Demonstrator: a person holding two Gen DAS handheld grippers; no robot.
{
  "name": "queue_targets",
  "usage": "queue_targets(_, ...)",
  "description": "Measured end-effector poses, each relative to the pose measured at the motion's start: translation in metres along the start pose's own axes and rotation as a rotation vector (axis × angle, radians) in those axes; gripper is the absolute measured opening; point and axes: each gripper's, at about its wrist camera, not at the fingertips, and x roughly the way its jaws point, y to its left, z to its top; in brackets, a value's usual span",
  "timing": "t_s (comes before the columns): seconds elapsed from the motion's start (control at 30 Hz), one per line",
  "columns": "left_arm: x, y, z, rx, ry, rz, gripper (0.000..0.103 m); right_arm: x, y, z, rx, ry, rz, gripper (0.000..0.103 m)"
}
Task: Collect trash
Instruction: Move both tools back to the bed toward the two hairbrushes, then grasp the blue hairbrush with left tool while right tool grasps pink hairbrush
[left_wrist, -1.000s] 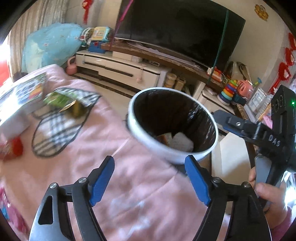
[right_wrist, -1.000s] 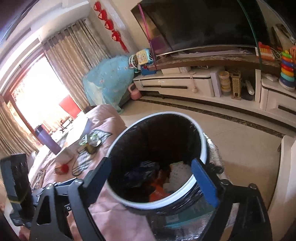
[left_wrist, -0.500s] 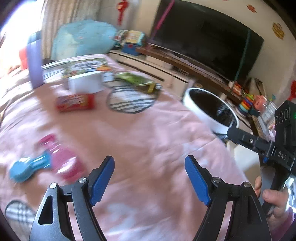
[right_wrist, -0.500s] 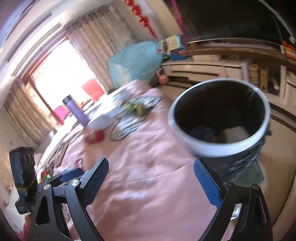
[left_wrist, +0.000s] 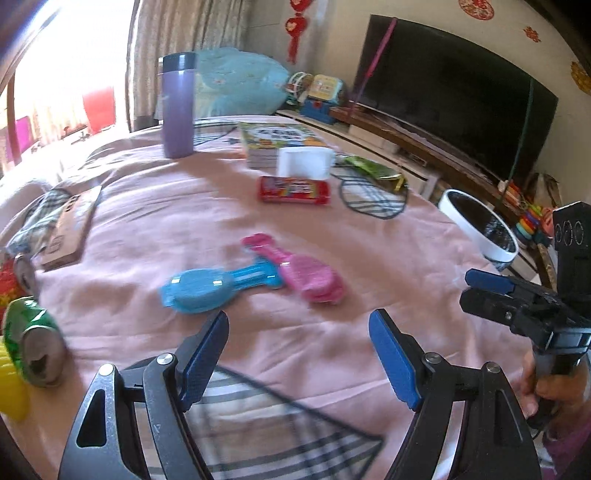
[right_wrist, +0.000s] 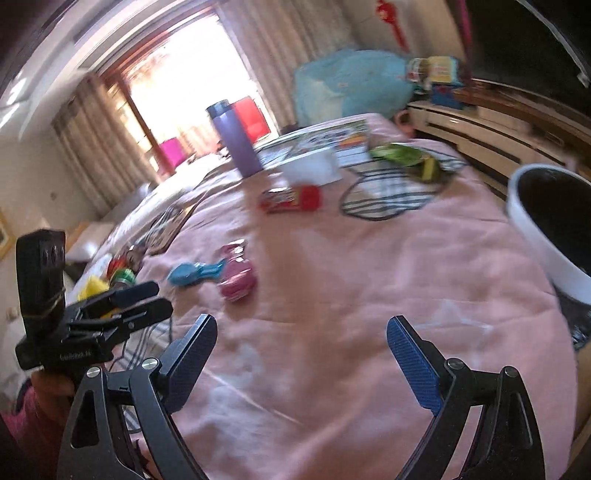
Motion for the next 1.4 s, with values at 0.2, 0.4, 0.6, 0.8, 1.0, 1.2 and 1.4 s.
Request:
queue_targets(0.2, -0.006, 0.023, 0.007, 0.038, 0.016, 0.002, 0.078, 0.027, 0.030, 0.003, -0.098, 0.049, 0.024, 0.094)
queue_targets(0.4, 0.021, 0.037, 0.026, 0.218, 0.068, 0.039, 0.078, 0.050, 0.051, 0.009, -0.178, 0.095, 0.040, 0.089)
queue_targets(0.6, 0.050, 0.045, 0.039, 0.361, 0.128, 0.019, 0.078, 0.082, 0.069, 0.019, -0.279, 0.162, 0.040, 0.073)
queue_targets(0.8, 0.072, 0.052, 0.044, 0.429, 0.171, -0.013, 0.076, 0.113, 0.077, 0.026, -0.355, 0.218, 0.018, 0.068)
queue_targets(1.0, 0.087, 0.044, 0.039, 0.471, 0.204, -0.035, 0.052, 0.126, 0.076, 0.028, -0.371, 0.236, 0.005, 0.047)
queue_targets(1.2, 0.081, 0.030, 0.035, 0.455, 0.191, -0.012, 0.051, 0.110, 0.067, 0.023, -0.347, 0.211, -0.015, 0.047)
queue_targets(1.4, 0.069, 0.010, 0.033, 0.343, 0.177, -0.066, 0.051, 0.079, 0.036, 0.020, -0.222, 0.172, -0.017, 0.046)
